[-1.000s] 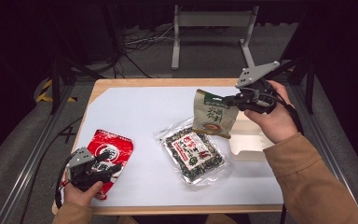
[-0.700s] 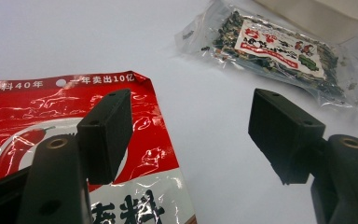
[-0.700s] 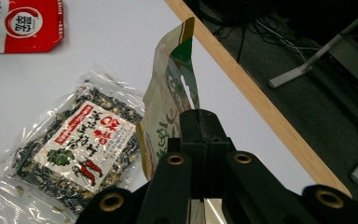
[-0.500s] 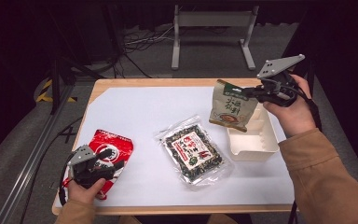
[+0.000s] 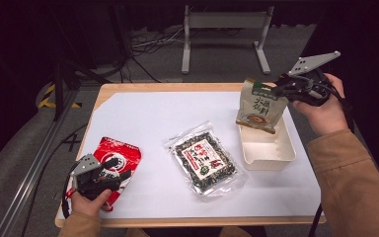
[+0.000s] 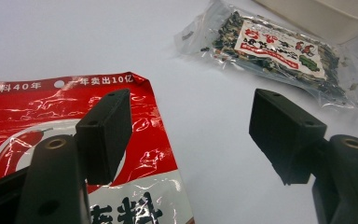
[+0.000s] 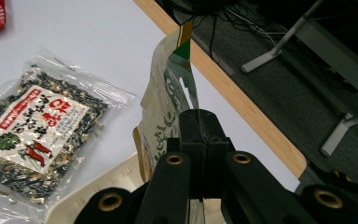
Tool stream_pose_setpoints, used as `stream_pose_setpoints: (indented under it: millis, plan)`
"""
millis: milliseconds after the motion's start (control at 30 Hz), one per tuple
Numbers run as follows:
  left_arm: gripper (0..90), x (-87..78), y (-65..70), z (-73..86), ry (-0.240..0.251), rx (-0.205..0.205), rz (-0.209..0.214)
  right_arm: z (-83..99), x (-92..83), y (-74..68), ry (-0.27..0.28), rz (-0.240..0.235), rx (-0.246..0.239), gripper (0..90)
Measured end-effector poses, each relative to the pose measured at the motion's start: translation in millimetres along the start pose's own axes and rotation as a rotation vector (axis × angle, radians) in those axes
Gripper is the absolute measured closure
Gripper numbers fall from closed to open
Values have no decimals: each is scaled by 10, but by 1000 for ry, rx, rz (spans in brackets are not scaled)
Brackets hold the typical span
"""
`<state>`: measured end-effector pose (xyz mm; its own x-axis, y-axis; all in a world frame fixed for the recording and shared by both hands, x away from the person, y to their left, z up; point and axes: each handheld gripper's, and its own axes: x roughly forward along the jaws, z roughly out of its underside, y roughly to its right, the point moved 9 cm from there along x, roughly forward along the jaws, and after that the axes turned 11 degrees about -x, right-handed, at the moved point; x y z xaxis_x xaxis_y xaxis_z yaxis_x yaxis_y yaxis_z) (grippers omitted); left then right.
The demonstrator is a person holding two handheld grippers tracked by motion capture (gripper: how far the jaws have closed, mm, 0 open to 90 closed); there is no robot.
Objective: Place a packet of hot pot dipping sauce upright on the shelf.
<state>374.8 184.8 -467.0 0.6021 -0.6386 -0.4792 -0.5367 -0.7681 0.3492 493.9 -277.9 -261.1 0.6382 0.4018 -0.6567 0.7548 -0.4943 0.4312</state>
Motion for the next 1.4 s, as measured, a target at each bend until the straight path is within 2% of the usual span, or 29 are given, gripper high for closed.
stream_pose_setpoints:
  millis: [200, 367, 533, 733, 1067, 1400]
  plan:
    - [302, -13, 1, 4, 4, 2, 2, 45, -5, 97, -1, 7, -44, 900]
    - [302, -54, -8, 42, 3, -3, -7, 49, 19, 174, -9, -5, -91, 900]
    - [301, -156, -38, 95, 14, -16, -27, 29, 63, 243, 9, -13, -111, 900]
    - [300, -283, -76, 166, 24, -37, -54, 18, 140, 340, 23, -20, -159, 900]
    - [300, -408, -103, 289, 24, -50, -92, 85, 266, 481, 34, -23, -194, 900]
    - [300, -524, -138, 378, 30, -76, -122, 142, 418, 606, -5, 5, -228, 900]
